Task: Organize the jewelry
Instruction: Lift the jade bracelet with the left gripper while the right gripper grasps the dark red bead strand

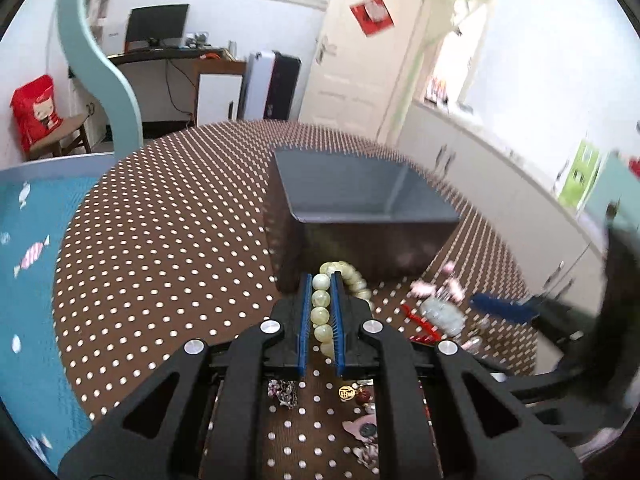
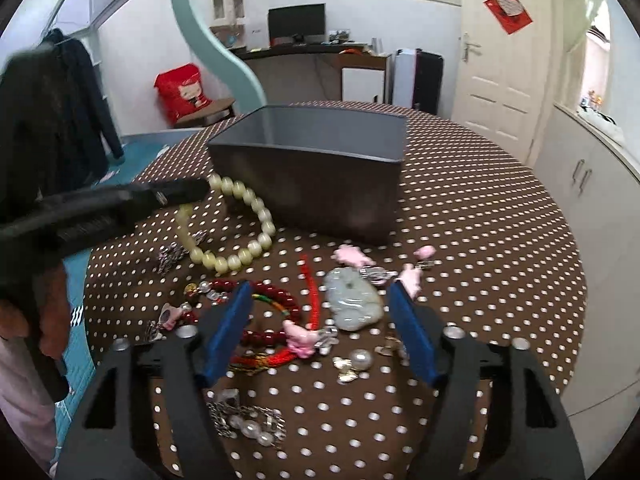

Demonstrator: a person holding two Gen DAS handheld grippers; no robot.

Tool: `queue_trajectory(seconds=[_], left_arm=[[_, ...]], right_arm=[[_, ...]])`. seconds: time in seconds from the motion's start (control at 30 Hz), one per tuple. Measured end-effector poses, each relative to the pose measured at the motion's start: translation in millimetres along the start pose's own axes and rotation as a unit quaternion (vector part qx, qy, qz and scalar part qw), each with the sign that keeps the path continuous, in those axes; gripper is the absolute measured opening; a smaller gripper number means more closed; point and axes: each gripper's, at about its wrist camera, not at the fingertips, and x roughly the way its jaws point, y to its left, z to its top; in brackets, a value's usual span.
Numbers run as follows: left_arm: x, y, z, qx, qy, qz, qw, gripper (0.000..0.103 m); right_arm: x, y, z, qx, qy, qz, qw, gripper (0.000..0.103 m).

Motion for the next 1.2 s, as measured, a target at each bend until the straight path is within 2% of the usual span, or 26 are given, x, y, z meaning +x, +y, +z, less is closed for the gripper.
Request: queue_trajectory(seconds=[0.07,0.17,0.37,0.6,0.73,0.87,1.0,1.2], left_arm=[[-10.9,0.8,0.4,-0.005,-0.014,0.002,0.9999,0.009],[-25.5,-3.0,-6.9,0.007,-0.052,0.031,0.9982,0.009],[-33.0,2.1,-19.7,-0.009,-0.056,0.027,0.998,0.009],[-56.8,12.3,-22.8,-0.018,-0.077,0.026,0.9965,0.009],[-60.4,16.2,-23.1,-0.023,-0.08,0.022,0.9963,0.009],[-57.5,20.7,-25.0,-0.031,-0.074,0.02,0.9966,0.009],[-54.8,21.5,-26.5,-0.037,-0.069,0.018,0.9967,0.009],[-56.6,18.8,-29.7,-0.037,-0.071,0.01,0.9968,0.009]], right_arm=[[3.4,3.1,0.2,-0.009,0.002,0.007,1.0,0.055],[10.1,11.6,-0.2,-0.035,0.005,0.006,0.999,0.051],[20.2,23.2,3.1,-0.07,0.019,-0.007,0.997,0.043],[28.7,23.4,15.9,-0.124,0.048,0.016,0.991,0.041],[33.7,28.0,18.1,-0.183,0.074,0.012,0.98,0.041],[36.2,36.4,18.9,-0.246,0.079,0.007,0.966,0.04],[46.9,26.3,27.0,-0.226,0.098,0.062,0.967,0.023],[62.2,-1.3,40.6,-0.146,0.121,0.132,0.973,0.023]])
